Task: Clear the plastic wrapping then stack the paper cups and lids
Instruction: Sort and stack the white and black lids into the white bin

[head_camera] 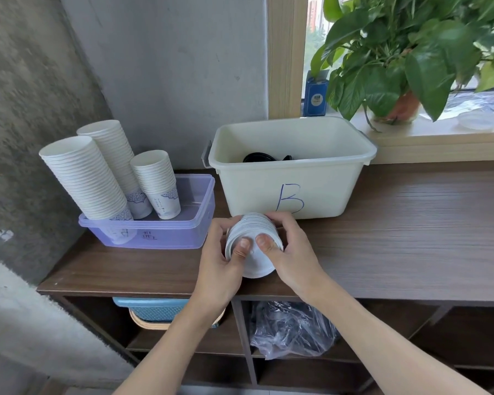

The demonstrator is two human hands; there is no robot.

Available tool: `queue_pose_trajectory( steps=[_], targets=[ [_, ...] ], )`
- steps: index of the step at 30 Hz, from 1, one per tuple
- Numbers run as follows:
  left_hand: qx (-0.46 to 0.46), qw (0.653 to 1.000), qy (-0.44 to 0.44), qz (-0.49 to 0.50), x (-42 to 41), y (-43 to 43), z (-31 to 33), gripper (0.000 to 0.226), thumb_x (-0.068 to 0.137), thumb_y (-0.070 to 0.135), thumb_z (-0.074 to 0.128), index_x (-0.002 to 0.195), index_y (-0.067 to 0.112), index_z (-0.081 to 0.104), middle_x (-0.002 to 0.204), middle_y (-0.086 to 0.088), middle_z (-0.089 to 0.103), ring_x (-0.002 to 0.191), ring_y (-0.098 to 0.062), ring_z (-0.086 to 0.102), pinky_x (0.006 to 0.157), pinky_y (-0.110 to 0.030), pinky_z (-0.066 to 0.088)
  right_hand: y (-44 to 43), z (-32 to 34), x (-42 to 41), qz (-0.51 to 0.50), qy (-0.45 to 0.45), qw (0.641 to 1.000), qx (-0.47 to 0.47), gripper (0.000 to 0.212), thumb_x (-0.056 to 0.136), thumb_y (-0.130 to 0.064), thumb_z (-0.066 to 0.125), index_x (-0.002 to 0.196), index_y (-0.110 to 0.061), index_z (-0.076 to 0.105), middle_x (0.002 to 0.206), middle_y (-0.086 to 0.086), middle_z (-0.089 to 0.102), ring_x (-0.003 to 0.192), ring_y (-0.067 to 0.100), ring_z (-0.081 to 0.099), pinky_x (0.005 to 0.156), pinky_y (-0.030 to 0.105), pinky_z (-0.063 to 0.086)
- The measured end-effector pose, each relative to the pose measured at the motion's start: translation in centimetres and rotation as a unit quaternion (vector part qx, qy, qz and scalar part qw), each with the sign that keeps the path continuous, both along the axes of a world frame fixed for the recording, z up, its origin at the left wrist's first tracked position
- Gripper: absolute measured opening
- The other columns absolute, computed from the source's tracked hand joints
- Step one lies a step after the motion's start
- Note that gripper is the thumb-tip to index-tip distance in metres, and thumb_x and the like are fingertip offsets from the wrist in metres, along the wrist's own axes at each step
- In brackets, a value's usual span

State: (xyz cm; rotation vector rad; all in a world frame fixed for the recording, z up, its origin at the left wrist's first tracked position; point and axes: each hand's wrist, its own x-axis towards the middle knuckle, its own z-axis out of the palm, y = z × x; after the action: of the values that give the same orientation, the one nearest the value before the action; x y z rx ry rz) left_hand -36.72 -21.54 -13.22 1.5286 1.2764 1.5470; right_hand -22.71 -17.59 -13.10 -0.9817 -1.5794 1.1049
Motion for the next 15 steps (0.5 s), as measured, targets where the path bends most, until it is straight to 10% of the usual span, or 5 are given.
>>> queue_pose_trajectory(
  steps=[6, 15],
  targets=[
    [-0.011, 1.000, -0.003, 0.009, 0.0, 0.1, 0.2, 0.030, 0.090, 0.034, 0.058, 0.118, 0.024, 0.053, 0.108, 0.018, 0.067, 0.100, -0.001, 0.064, 0.081, -0.012, 0.047, 0.0, 0.2, 0.0, -0.008, 0.014, 1.000, -0.009, 0.048, 0.080, -0.041, 0.064, 0.124, -0.024, 0.055, 0.117, -0.010, 0.063, 0.107, 0.002, 0.058, 0.088, 0.015, 0.045],
    [-0.079, 0.994, -0.069, -0.015, -0.9, 0.9, -0.1, 0.063, 0.085, 0.050, 0.062, 0.139, 0.021, 0.048, 0.130, 0.006, 0.063, 0.122, -0.008, 0.057, 0.106, -0.034, 0.043, -0.2, 0.6, -0.1, 0.030, 0.005, 0.999, -0.012, 0.036, 0.094, -0.020, 0.061, 0.123, -0.036, 0.047, 0.120, -0.016, 0.061, 0.111, -0.005, 0.056, 0.094, 0.013, 0.043]
  ],
)
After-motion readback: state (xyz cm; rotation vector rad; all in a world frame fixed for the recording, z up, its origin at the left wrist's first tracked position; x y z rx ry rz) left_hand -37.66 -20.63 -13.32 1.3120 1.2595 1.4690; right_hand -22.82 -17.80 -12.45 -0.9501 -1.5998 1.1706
